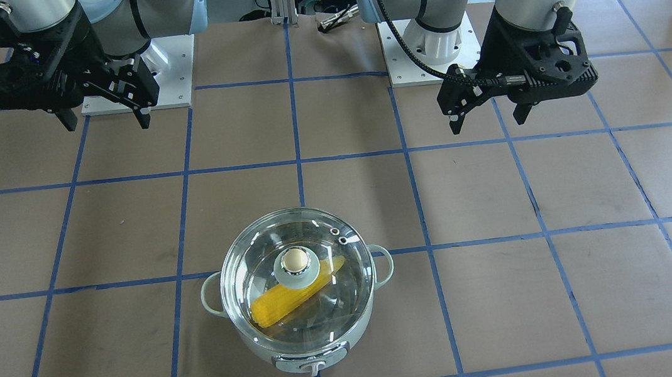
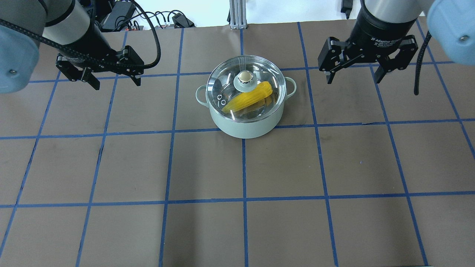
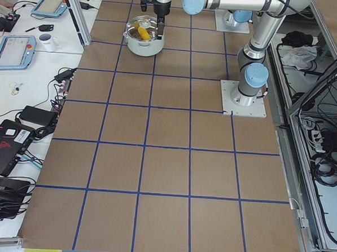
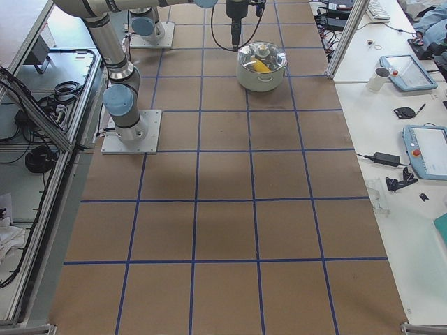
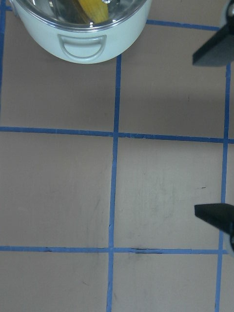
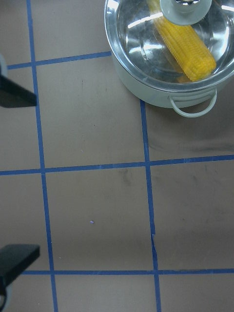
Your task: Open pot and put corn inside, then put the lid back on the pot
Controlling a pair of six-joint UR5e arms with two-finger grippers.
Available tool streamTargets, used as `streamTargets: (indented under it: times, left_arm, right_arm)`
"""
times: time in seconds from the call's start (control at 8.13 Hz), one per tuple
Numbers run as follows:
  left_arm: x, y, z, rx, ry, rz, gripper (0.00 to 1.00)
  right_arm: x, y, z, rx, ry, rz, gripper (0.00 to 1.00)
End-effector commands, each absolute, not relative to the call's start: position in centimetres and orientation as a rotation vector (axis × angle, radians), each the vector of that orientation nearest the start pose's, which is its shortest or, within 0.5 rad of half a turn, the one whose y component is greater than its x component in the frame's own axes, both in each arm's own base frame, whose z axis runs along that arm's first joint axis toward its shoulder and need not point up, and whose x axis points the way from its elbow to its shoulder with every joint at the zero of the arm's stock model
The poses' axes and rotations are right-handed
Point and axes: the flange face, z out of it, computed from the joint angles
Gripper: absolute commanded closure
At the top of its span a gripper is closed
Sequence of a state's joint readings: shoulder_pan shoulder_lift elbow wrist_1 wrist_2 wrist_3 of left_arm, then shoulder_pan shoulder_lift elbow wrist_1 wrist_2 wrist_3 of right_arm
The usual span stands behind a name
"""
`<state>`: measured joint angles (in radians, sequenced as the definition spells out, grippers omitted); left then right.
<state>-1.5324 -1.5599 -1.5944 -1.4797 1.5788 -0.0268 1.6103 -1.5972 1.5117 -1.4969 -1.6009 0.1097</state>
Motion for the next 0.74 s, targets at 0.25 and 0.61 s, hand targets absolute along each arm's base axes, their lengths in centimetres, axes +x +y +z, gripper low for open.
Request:
streamTargets:
  times: [0.25, 0.61]
  left_arm:
    - [-11.37, -50.19, 48.66, -0.108, 3.133, -0.108, 0.0]
    - [-11.33, -50.07, 48.79, -0.106, 3.128, -0.11, 0.0]
  right_arm:
    - [15.15, -47.38, 52.19, 0.109, 3.162, -0.02, 0.0]
    - [15.05, -47.39, 51.98, 0.088, 3.166, -0.015, 0.0]
